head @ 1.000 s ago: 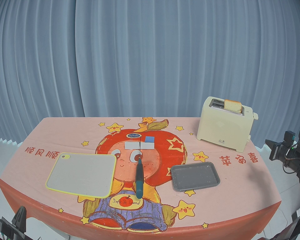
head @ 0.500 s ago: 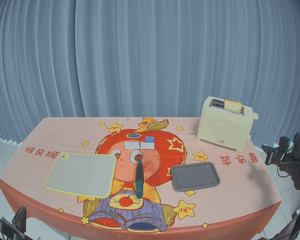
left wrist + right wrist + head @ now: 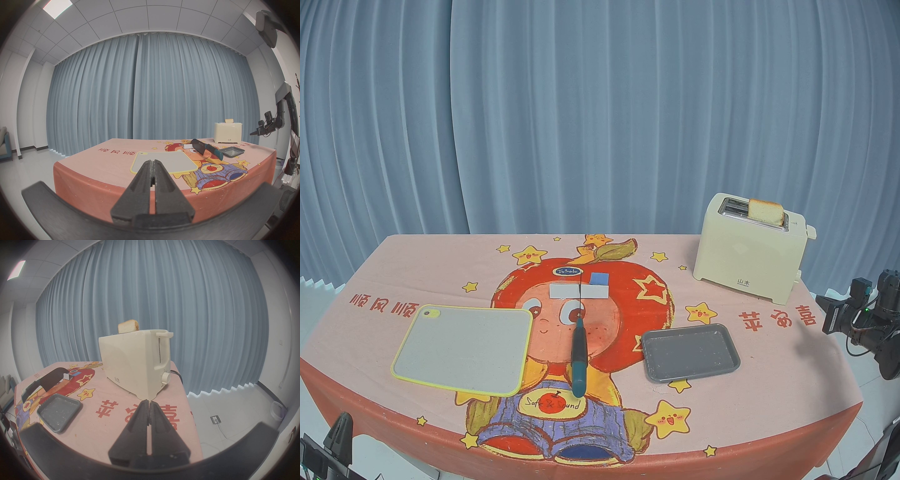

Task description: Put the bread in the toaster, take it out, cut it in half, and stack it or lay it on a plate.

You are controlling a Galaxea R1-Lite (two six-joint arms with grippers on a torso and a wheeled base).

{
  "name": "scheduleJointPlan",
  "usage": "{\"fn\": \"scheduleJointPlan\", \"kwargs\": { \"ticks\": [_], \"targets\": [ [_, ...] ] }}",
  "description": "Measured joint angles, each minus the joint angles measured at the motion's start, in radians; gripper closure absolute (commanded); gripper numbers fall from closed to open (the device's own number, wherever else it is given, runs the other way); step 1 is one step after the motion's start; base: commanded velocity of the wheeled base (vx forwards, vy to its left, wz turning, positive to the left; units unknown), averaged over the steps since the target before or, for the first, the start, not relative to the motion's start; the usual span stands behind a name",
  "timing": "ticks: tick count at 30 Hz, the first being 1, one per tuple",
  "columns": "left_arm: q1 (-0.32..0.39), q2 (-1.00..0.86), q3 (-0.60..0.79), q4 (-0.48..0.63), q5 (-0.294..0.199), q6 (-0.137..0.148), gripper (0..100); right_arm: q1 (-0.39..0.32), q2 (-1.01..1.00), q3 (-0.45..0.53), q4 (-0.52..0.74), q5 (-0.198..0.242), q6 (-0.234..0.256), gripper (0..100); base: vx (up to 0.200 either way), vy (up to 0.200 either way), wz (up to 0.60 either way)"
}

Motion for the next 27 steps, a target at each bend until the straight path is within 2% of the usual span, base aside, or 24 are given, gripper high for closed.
{"fn": "scheduleJointPlan", "kwargs": {
  "ticks": [12,27],
  "targets": [
    [0.0,0.0,0.0,0.0,0.0,0.0,100,-0.011,0.13,0.001,-0.198,-0.008,0.003,100,0.0,0.0,0.0],
    [0.0,0.0,0.0,0.0,0.0,0.0,100,-0.01,0.189,-0.016,-0.22,-0.011,0.006,100,0.0,0.0,0.0]
  ]
}}
